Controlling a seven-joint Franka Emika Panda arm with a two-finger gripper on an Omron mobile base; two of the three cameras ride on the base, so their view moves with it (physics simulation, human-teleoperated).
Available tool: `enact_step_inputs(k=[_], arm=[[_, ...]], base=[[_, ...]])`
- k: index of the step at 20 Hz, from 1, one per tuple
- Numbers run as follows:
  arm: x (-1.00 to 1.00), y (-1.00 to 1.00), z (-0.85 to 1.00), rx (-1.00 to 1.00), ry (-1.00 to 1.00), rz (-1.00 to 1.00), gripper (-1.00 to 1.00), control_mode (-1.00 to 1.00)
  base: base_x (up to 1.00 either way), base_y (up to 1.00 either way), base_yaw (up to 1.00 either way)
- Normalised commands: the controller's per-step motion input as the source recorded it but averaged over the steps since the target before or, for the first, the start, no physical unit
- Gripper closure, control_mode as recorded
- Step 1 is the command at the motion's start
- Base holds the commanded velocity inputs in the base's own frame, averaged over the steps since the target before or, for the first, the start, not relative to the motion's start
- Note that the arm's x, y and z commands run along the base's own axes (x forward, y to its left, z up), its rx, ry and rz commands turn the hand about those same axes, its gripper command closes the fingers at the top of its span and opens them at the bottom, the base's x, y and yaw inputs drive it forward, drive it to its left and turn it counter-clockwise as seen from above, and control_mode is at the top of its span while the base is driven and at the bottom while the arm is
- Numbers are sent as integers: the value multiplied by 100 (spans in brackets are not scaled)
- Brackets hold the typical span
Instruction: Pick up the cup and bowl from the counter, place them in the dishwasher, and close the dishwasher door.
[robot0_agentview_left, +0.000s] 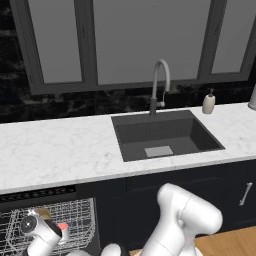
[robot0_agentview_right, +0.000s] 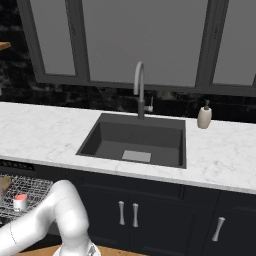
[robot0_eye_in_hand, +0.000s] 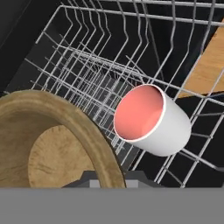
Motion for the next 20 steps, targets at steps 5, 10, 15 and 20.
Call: enact_step_inputs(k=[5,10,15,20], arm=[[36,7,-87,0,0,0,100,-100],[7,26,-93,0,0,0,-100,-100],[-15,40,-42,0,-4,0,-100,-100],[-6,20,-1,0,-3,0,-100,-100]], base=[[0,0,0],[0,0,0],[0,0,0],[0,0,0]])
